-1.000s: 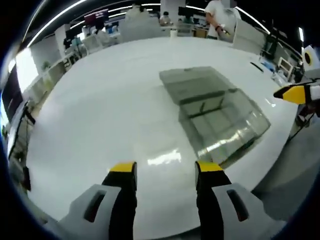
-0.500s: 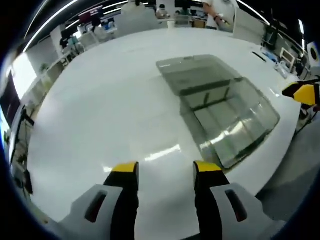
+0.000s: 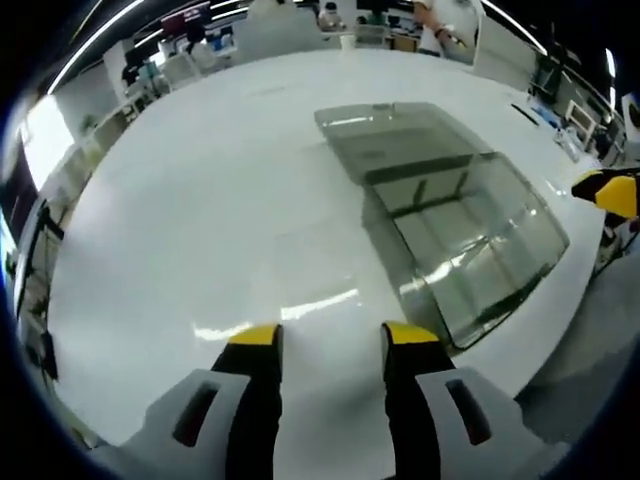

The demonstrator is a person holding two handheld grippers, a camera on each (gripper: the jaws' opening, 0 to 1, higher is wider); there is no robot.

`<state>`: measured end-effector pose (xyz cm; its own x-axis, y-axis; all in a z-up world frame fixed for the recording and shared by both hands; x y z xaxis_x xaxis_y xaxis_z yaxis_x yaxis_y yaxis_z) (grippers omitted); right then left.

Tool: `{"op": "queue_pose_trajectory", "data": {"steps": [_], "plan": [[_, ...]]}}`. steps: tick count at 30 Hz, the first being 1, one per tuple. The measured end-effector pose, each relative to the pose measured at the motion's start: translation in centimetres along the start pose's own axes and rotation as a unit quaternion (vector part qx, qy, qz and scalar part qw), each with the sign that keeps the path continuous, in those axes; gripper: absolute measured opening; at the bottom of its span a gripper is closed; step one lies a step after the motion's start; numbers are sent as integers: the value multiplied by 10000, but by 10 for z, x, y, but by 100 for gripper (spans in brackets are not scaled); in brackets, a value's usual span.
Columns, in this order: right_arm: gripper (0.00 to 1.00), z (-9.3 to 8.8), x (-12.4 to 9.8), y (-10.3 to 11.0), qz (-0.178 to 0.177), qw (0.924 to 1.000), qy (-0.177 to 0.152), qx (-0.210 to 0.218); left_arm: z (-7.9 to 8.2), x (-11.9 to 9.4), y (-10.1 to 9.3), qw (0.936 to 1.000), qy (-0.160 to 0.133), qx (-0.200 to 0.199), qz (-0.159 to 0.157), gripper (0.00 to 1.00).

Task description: Insert the divider into the dual guide fixture by aligning both edges with the guide slots and pushing it downward to the bottom, including one-sided entry, uneven engagement, binding, and posture correction.

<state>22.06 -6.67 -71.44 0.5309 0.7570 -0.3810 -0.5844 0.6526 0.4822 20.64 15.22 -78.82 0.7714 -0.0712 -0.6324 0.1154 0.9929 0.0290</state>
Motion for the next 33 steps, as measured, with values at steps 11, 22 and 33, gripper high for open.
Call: {"op": "queue_pose_trajectory", "data": {"steps": [11, 22, 33], "plan": [[21, 4, -2, 4, -3, 9999, -96, 46, 0, 0, -1, 9999, 115, -49, 115, 32], [20, 5, -7, 4, -40, 9999, -122, 41, 0, -3, -2, 9998, 22, -207, 78, 30], [20, 9, -4, 8, 10, 9999, -160, -6, 0, -12, 10, 9987, -88, -468, 198, 30]]}}
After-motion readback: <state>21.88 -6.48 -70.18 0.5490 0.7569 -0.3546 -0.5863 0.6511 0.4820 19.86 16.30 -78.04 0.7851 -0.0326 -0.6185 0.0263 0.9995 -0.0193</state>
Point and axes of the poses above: the point that each gripper's makers call its tool centre point, and the gripper's own axes: x roughly forward along the fingers, y roughly to its left, z roughly out of its top, the point moved 3 cm from there along -x, roughly backward along the fingers, and after that the axes turned 15 degrees about -y, right-handed, at the moved point
